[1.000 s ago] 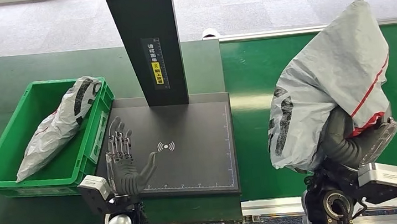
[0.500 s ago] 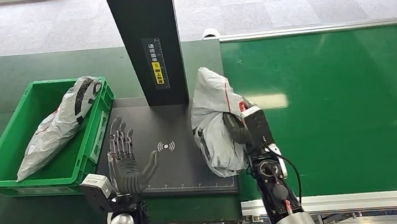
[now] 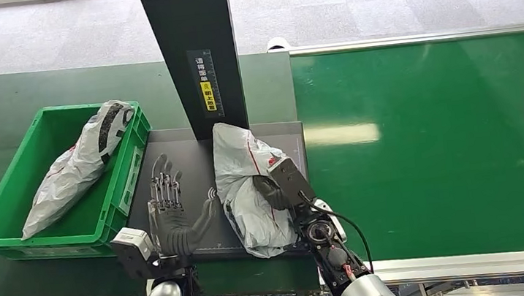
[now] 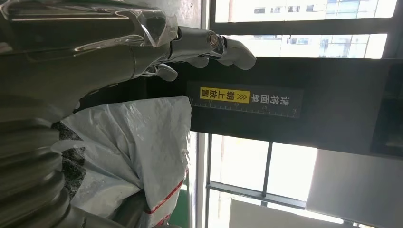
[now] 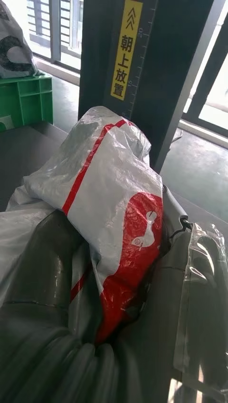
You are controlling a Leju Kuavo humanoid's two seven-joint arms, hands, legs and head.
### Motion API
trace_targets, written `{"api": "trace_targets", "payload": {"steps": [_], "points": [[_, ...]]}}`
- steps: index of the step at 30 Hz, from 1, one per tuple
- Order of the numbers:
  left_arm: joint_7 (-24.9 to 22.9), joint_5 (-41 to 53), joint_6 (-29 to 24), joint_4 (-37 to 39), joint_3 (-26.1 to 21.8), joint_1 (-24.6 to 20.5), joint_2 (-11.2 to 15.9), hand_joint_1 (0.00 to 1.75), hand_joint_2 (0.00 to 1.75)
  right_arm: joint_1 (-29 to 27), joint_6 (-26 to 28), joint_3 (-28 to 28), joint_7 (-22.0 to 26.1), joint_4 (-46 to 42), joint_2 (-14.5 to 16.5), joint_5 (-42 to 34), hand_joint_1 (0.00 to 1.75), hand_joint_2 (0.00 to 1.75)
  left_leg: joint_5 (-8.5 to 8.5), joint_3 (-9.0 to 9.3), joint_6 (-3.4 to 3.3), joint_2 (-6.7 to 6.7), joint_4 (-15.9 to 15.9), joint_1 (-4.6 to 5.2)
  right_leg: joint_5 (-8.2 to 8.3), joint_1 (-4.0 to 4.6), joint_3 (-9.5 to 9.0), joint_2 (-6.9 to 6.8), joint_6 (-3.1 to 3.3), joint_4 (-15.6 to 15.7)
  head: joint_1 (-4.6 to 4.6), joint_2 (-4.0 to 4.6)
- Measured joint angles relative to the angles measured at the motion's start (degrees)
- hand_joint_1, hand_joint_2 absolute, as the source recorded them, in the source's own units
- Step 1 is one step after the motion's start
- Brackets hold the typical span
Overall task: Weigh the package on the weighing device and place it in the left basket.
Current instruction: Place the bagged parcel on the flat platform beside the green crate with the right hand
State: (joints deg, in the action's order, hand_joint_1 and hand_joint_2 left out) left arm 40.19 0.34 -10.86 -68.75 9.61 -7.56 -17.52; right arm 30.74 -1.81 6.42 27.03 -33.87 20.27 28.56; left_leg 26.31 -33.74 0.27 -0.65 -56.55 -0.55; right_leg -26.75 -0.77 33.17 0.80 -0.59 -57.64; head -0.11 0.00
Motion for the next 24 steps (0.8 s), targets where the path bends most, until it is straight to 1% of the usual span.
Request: {"api": "trace_targets", "payload": {"steps": [3,4,8,12,18,24], "points": [[0.0,-0.34,-0.11,0.13,0.27,-0.12,0.08,0.0,1.75,0.06,-0.07,1.05,1.32,0.58,0.1,1.45,0.03,1.75,0.0,0.0,0.0,0.01,0.0,0.0,0.0,0.0,0.0,0.01,0.0,0.0,0.0,0.0],[0.0,-0.43,-0.1,0.22,0.32,-0.17,0.09,0.0,1.75,0.06,0.15,1.44,1.66,0.7,0.14,2.02,0.0,1.75,0.0,0.0,0.0,0.01,0.0,0.0,0.0,0.0,0.01,0.01,0.0,0.0,0.0,0.0],[0.0,-0.49,-0.01,0.5,0.48,-0.27,0.11,0.0,1.75,0.07,2.44,2.4,1.86,1.17,0.45,3.24,0.0,1.75,0.0,0.0,0.0,0.01,0.0,0.0,0.0,0.0,0.02,0.02,0.0,0.0,0.0,0.0],[0.0,-0.34,0.17,0.51,0.68,-0.29,0.14,0.0,1.75,0.07,4.19,2.32,2.61,1.24,0.42,2.16,0.0,1.75,0.0,0.01,0.0,0.02,0.0,0.0,0.0,0.0,0.01,0.02,0.0,0.0,0.01,0.0],[0.0,0.41,0.73,0.51,0.7,-0.3,0.16,0.0,1.75,-0.18,5.5,1.43,7.48,-1.09,-0.27,-0.04,0.0,1.75,0.0,0.01,0.0,0.02,-0.01,0.0,0.0,-0.01,0.0,0.02,0.0,0.0,0.01,0.0],[0.0,1.22,0.88,0.51,0.7,-0.3,0.16,0.0,1.75,-0.95,5.52,0.49,9.91,-4.43,-0.85,-0.94,0.0,1.75,0.0,0.02,0.0,0.02,-0.02,0.0,0.0,0.0,0.02,0.02,0.0,0.0,0.0,0.0]]}}
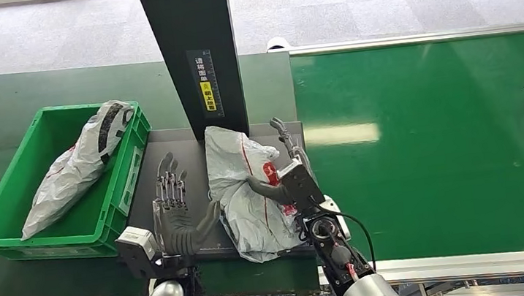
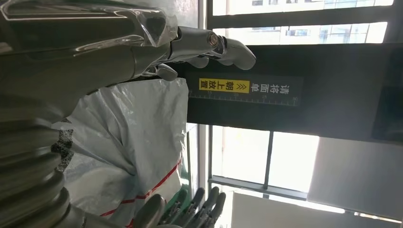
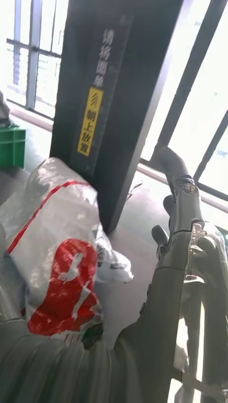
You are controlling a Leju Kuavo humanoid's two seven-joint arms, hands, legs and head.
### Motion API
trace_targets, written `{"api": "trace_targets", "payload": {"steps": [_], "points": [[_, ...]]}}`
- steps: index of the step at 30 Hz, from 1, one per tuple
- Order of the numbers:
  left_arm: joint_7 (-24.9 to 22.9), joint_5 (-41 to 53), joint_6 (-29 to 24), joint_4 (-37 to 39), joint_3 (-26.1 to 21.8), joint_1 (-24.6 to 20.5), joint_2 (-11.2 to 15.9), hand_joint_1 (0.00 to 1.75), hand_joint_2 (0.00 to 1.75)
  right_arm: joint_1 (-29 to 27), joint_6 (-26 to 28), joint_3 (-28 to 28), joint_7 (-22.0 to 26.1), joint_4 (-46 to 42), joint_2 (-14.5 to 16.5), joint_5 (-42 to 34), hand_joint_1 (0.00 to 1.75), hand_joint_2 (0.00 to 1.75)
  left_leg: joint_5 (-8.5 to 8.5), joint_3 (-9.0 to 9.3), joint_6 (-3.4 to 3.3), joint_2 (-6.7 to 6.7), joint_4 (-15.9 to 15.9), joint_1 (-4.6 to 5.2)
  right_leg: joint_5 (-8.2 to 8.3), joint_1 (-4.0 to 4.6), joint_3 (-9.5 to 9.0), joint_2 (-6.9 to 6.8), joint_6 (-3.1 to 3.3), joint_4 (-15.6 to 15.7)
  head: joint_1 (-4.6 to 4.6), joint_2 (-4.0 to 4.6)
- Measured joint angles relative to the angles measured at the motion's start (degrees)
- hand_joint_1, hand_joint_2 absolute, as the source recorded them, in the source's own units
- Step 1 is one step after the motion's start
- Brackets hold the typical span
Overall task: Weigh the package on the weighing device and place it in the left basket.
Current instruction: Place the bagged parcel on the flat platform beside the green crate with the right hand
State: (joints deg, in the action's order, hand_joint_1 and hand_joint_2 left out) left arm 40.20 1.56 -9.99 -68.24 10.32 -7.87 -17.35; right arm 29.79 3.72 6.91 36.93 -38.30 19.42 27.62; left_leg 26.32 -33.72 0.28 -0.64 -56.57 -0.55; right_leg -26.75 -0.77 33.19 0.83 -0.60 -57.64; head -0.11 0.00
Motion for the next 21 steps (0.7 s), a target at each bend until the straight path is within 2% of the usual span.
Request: {"api": "trace_targets", "payload": {"steps": [5,14,17,21], "points": [[0.0,2.43,-1.64,0.0,0.27,-0.04,0.05,0.0,1.75,-3.46,-0.87,-1.86,2.66,-7.03,-0.78,-3.54,0.0,1.75,0.0,0.0,0.0,0.0,0.0,0.0,0.0,0.0,-0.02,-0.01,0.0,0.01,0.02,0.0],[0.0,3.95,-4.02,0.15,0.91,-0.2,0.16,0.0,1.75,-8.54,-1.23,-3.81,3.11,-15.91,-1.87,-6.15,0.0,1.75,0.02,0.05,0.0,0.02,0.0,0.0,0.0,0.0,-0.03,0.03,0.0,0.02,0.01,0.0],[0.0,8.15,-10.18,1.92,2.4,-1.01,0.52,0.0,1.75,-13.54,-0.43,-4.55,3.16,-22.91,-2.58,-9.78,0.0,1.75,0.03,0.03,0.0,-0.04,-0.01,0.0,-0.03,-0.01,-0.01,-0.02,-0.03,0.04,0.01,0.0],[-0.78,20.8,-23.13,10.42,5.27,-4.3,0.83,0.0,1.75,-20.44,0.66,-6.63,3.27,-34.52,-3.69,-14.98,0.0,1.75,0.1,0.04,-0.02,0.04,-0.01,0.06,-0.04,-0.09,0.01,0.06,-0.06,0.06,0.0,0.0]]}}
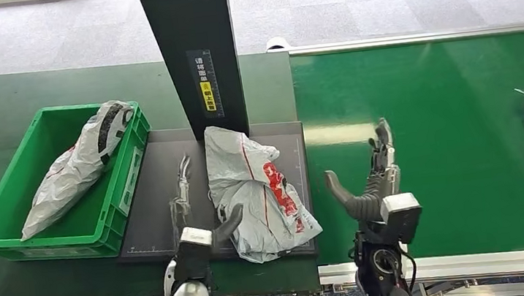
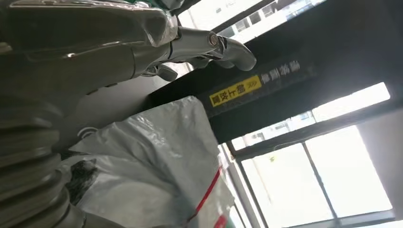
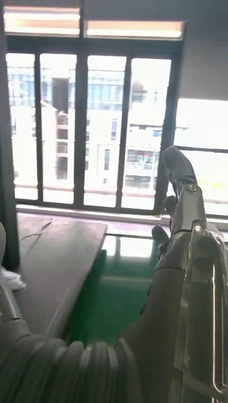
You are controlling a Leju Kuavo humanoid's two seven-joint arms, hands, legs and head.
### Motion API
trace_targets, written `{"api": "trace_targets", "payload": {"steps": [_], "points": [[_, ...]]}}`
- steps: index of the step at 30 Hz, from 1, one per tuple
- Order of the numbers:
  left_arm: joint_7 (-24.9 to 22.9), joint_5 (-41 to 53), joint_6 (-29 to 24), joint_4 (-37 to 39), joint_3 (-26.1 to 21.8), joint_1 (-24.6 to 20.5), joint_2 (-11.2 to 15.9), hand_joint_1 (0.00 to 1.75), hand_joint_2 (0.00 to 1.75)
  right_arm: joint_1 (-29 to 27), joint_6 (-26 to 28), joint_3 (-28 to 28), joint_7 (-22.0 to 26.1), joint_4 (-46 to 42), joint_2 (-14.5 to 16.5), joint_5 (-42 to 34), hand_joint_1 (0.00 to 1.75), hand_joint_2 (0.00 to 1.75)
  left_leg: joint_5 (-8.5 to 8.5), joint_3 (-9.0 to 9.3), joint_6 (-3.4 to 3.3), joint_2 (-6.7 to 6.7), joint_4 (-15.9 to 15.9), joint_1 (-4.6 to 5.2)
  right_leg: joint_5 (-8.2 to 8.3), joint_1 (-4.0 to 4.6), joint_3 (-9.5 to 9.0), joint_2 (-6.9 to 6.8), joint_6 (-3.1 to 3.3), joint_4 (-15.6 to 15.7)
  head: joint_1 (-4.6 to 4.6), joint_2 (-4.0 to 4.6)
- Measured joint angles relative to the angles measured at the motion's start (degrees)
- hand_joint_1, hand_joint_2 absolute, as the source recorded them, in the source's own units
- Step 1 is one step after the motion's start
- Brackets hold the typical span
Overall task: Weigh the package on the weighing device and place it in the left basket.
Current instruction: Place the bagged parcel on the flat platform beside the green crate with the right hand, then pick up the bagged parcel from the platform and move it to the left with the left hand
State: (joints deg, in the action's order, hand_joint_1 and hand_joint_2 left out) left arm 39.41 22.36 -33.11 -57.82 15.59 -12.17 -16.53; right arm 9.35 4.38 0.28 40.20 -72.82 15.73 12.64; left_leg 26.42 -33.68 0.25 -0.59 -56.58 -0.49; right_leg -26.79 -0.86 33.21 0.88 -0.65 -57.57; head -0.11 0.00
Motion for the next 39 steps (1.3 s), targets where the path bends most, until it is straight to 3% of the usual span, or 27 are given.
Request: {"api": "trace_targets", "payload": {"steps": [3,6,15,19,20,30,39], "points": [[-5.78,9.88,-5.14,9.1,2.04,-3.87,-0.16,0.0,1.75,-6.12,0.2,-2.75,0.03,-10.73,-0.61,-2.72,0.0,1.75,0.04,0.05,-0.05,-0.24,-0.01,0.03,-0.09,-0.04,-0.14,-0.21,-0.13,0.04,0.01,0.0],[-12.97,16.42,-6.4,15.92,5.05,-6.65,-0.27,0.0,1.75,-10.42,0.39,-5.41,0.04,-19.91,-0.91,-3.97,0.0,1.75,0.07,0.06,-0.05,-0.09,0.0,0.04,-0.07,-0.04,-0.18,-0.09,-0.11,0.03,0.0,0.0],[-16.59,18.0,-6.92,24.5,9.73,-11.63,-0.92,0.03,1.75,-14.01,2.12,-6.53,0.04,-29.44,-1.38,-3.96,0.0,1.75,0.08,0.14,-0.04,-0.03,0.0,0.03,-0.06,-0.03,-0.25,-0.01,-0.1,0.03,-0.01,0.0],[-19.85,17.91,-6.32,27.8,12.1,-14.2,-1.48,1.65,1.75,-13.87,2.79,-5.87,0.04,-29.64,-1.56,-4.55,0.0,1.75,0.06,0.15,-0.05,-0.06,0.0,0.04,-0.06,-0.03,-0.32,-0.04,-0.1,0.03,0.01,0.0],[-20.63,17.8,-6.15,28.57,12.71,-14.75,-1.65,1.73,1.75,-13.85,2.82,-5.79,0.04,-29.71,-1.61,-4.74,0.0,1.75,0.06,0.16,-0.05,-0.06,0.0,0.04,-0.06,-0.03,-0.34,-0.04,-0.1,0.03,0.01,0.0],[-21.05,16.81,-6.85,32.46,14.56,-17.11,-2.8,1.75,1.75,-13.81,2.28,-5.75,0.04,-29.82,-1.82,-5.33,0.0,1.75,0.07,0.15,-0.05,-0.1,0.0,0.04,-0.06,-0.03,-0.35,-0.07,-0.11,0.03,0.01,0.0],[-16.41,22.75,-7.3,30.93,8.11,-16.31,-2.81,1.75,1.75,-13.67,1.49,-5.95,0.04,-29.82,-1.82,-5.46,0.0,1.75,0.07,0.16,-0.05,-0.08,0.0,0.04,-0.06,-0.03,-0.33,-0.07,-0.11,0.02,0.02,0.0]]}}
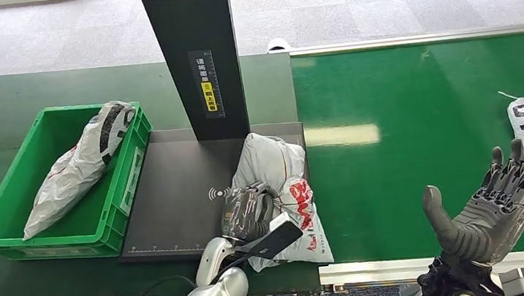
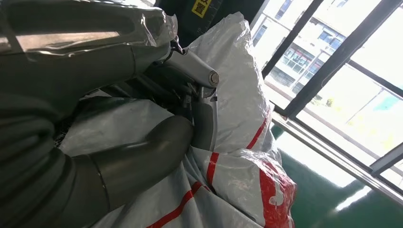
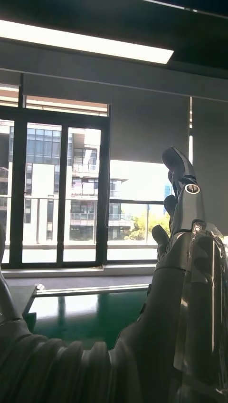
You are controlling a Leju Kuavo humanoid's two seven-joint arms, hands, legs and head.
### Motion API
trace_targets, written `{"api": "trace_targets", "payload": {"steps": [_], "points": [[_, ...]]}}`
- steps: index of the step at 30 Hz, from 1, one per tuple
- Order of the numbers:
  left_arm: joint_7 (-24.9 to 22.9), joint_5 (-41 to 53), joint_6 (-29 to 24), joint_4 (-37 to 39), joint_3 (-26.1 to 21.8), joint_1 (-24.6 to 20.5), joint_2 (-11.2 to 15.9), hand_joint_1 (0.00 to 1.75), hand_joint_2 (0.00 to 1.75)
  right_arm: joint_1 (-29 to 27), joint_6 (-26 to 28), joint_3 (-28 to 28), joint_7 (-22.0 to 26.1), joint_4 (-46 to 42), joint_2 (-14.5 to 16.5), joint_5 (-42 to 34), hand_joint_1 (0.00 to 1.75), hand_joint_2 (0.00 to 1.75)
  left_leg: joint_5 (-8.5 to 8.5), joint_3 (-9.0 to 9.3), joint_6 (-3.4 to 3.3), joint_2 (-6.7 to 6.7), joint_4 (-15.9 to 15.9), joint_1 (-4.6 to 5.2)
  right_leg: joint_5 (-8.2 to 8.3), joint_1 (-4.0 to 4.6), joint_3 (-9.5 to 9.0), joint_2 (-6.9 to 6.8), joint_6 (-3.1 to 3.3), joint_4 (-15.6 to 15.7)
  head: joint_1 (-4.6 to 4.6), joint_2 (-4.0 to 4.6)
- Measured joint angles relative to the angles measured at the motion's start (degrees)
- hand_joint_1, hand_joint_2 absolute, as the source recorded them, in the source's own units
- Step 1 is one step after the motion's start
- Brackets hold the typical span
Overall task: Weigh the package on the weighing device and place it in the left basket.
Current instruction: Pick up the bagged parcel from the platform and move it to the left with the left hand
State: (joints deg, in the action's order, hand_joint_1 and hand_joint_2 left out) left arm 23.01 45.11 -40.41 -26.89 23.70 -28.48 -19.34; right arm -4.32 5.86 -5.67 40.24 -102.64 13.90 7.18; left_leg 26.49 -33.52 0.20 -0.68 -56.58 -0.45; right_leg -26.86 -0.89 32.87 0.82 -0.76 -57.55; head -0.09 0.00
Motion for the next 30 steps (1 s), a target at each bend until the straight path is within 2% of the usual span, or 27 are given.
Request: {"api": "trace_targets", "payload": {"steps": [3,8,11,18,24,27,30], "points": [[2.29,-0.9,0.02,-1.25,-2.15,0.52,0.08,1.75,1.75,0.0,-0.06,-0.03,0.0,0.02,0.0,-0.13,0.0,1.75,0.0,-0.01,0.0,0.0,0.0,0.0,0.0,0.0,0.01,0.01,0.0,0.0,0.0,0.0],[13.73,-11.32,0.07,-5.42,-5.88,1.77,0.32,1.75,1.75,0.01,-0.07,-0.13,-0.02,0.15,0.0,-0.46,0.0,1.75,0.0,-0.03,0.0,0.0,0.0,0.0,0.0,0.0,0.04,0.01,0.0,0.0,-0.01,0.0],[16.51,-14.02,0.15,-8.61,-7.01,2.62,0.54,1.75,1.75,0.03,-0.07,-0.25,-0.02,0.3,0.0,-0.68,0.0,1.75,0.0,-0.06,0.0,0.01,0.0,-0.01,0.0,0.0,0.06,0.01,0.0,-0.01,0.0,0.0],[16.94,-13.44,0.17,-24.81,-7.26,7.51,1.83,1.75,1.75,-0.09,-0.07,-0.9,-0.02,0.35,0.0,-1.3,0.0,1.75,0.01,-0.13,0.0,0.03,0.0,0.0,-0.01,0.0,0.14,0.03,-0.01,-0.01,-0.02,0.0],[16.0,-6.69,0.2,-46.27,-9.02,12.8,3.04,1.75,1.75,-0.37,-0.2,-1.64,-0.02,0.36,0.01,-1.93,0.0,1.75,0.01,-0.16,0.01,0.05,0.01,-0.01,-0.01,0.02,0.2,0.04,0.0,-0.01,-0.01,0.0],[13.74,-6.86,0.26,-54.97,-11.87,12.73,3.36,1.75,1.75,-0.28,-0.75,-1.98,-0.02,0.49,0.06,-2.24,0.0,1.75,0.0,-0.15,0.01,0.05,0.02,-0.03,-0.01,0.03,0.18,0.04,0.0,-0.01,0.0,0.0],[10.43,-7.54,0.29,-58.23,-16.52,9.1,4.21,1.75,1.75,0.15,-1.65,-2.43,-0.02,0.84,0.24,-2.45,0.0,1.75,-0.07,-0.14,0.01,0.03,0.02,-0.06,0.01,0.06,0.13,0.01,0.03,-0.01,0.02,0.0]]}}
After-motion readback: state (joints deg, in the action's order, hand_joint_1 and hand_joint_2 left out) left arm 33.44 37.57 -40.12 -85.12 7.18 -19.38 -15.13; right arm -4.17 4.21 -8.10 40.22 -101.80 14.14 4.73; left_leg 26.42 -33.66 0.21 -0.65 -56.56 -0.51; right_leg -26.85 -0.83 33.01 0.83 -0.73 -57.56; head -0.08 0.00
